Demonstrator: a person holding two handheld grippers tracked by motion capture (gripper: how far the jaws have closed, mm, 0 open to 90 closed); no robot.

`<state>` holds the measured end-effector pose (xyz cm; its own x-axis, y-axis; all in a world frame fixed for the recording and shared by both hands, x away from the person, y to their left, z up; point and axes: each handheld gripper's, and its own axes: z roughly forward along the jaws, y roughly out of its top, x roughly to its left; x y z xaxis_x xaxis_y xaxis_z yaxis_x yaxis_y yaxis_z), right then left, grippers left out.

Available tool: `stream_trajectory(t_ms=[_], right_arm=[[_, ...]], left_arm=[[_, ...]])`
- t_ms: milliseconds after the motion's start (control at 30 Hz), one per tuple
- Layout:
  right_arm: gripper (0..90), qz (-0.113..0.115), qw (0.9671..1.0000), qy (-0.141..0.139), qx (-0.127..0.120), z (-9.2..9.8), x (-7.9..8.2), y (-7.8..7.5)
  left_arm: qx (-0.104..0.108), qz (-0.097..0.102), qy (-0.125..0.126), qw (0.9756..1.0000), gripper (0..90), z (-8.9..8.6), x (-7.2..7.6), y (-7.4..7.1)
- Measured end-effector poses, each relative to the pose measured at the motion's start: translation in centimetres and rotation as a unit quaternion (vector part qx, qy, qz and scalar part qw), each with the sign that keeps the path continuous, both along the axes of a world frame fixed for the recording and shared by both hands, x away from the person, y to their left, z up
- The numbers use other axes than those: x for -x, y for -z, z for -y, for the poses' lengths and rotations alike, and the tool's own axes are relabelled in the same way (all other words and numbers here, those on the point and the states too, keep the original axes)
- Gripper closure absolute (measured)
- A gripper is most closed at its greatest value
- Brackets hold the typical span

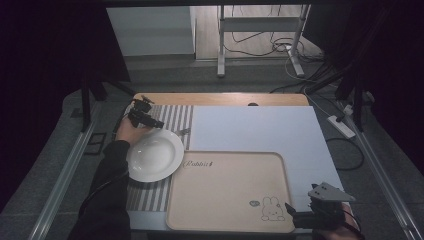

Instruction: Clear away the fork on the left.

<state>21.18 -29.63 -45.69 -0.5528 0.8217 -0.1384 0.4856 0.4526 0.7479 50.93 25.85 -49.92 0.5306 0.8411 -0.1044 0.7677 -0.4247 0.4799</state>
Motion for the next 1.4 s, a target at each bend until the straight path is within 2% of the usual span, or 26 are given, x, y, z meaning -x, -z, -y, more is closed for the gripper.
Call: stream_trajectory(t_ms=[67, 133, 267, 467, 567, 600, 633, 833, 967, 1033, 1100, 1233, 1300, 1400], right_arm=[[0.0, -0.001, 1.0000, 0.000, 0.001, 0.0, 0.0, 0.0], [0.0, 0.000, 1.0000, -0.002, 0.001, 0.0, 0.0, 0.0], [0.0, 0.000, 1.0000, -0.003, 0.001, 0.0, 0.0, 0.0], [0.0, 0.000, 1.0000, -0.004, 0.001, 0.0, 0.0, 0.0], [0.0, 0.001, 1.0000, -0.004, 0.001, 0.0, 0.1, 0.0], [0.0, 0.000, 1.0000, -0.005, 0.002, 0.0, 0.1, 0.0], [0.0, 0.000, 1.0000, -0.005, 0.002, 0.0, 0.1, 0.0], [0.0, 0.000, 1.0000, -0.007, 0.002, 0.0, 0.1, 0.0], [0.0, 0.000, 1.0000, -0.007, 0.003, -0.1, 0.1, 0.0], [0.0, -0.001, 1.0000, -0.007, 0.004, -0.1, 0.1, 0.0], [0.0, -0.001, 1.0000, -0.008, 0.004, -0.1, 0.1, 0.0], [0.0, 0.000, 1.0000, -0.009, 0.004, -0.1, 0.1, 0.0], [0.0, -0.001, 0.9999, -0.009, 0.004, -0.1, 0.1, 0.0], [0.0, 0.000, 0.9999, -0.010, 0.003, -0.1, 0.1, 0.0]], left_arm=[[0.006, -0.004, 0.007, 1.0000, 9.9, 0.8, -0.2, 0.2], [0.020, -0.015, 0.031, 0.9992, 0.0, 2.1, -0.4, 0.5], [0.018, -0.025, 0.046, 0.9985, 0.0, 4.0, -0.8, 1.0], [-0.018, -0.028, 0.074, 0.9967, 0.0, 6.6, -1.2, 1.8], [-0.027, -0.031, 0.084, 0.9956, 0.0, 7.2, -1.3, 2.1], [-0.050, -0.031, 0.088, 0.9944, 0.0, 7.7, -1.3, 2.4], [-0.062, -0.031, 0.090, 0.9935, 0.0, 7.8, -1.4, 2.6], [-0.060, -0.027, 0.092, 0.9936, 0.3, 6.9, -1.7, 2.7], [-0.052, -0.023, 0.076, 0.9955, 5.4, 5.6, -2.0, 2.5], [-0.053, -0.020, 0.074, 0.9956, 15.3, 5.0, -2.1, 2.3], [-0.054, -0.022, 0.066, 0.9961, 16.2, 4.7, -2.2, 2.4], [-0.043, -0.004, 0.058, 0.9974, 35.6, 3.2, -2.2, 2.2], [-0.040, -0.004, 0.058, 0.9975, 40.7, 2.9, -2.2, 2.1], [-0.041, -0.002, 0.054, 0.9977, 53.1, 1.9, -2.1, 2.0]])
